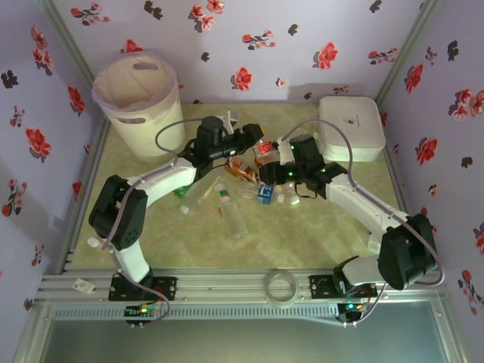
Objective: Put the plastic bottles in the bin
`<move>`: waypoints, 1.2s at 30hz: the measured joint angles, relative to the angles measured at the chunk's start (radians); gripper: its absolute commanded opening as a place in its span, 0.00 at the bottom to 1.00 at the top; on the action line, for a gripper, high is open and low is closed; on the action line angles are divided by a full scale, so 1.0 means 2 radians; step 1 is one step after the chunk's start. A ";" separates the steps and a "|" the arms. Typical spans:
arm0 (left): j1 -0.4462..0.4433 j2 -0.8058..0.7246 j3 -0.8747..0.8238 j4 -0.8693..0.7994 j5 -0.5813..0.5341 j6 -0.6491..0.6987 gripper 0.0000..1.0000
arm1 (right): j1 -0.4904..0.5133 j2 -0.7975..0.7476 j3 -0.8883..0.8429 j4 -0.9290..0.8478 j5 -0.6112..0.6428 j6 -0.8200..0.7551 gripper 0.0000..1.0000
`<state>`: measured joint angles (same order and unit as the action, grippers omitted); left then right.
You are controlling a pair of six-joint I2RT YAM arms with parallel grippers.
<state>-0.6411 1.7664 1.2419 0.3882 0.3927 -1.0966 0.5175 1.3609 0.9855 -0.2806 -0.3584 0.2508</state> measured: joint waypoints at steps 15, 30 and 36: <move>0.121 -0.042 0.132 -0.104 0.006 0.074 0.31 | -0.064 -0.145 -0.025 -0.013 0.017 0.017 0.97; 0.335 -0.071 0.336 -0.288 -0.016 0.173 0.00 | -0.079 -0.140 -0.068 -0.058 0.038 0.024 0.96; 0.389 0.000 0.417 -0.364 -0.039 0.208 0.00 | -0.080 -0.140 -0.075 -0.064 0.048 0.023 0.96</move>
<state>0.1368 1.7672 2.0754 -0.3408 0.3138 -0.6800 0.3580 1.0817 0.8364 -0.4084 -0.2623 0.2977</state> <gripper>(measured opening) 0.584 0.957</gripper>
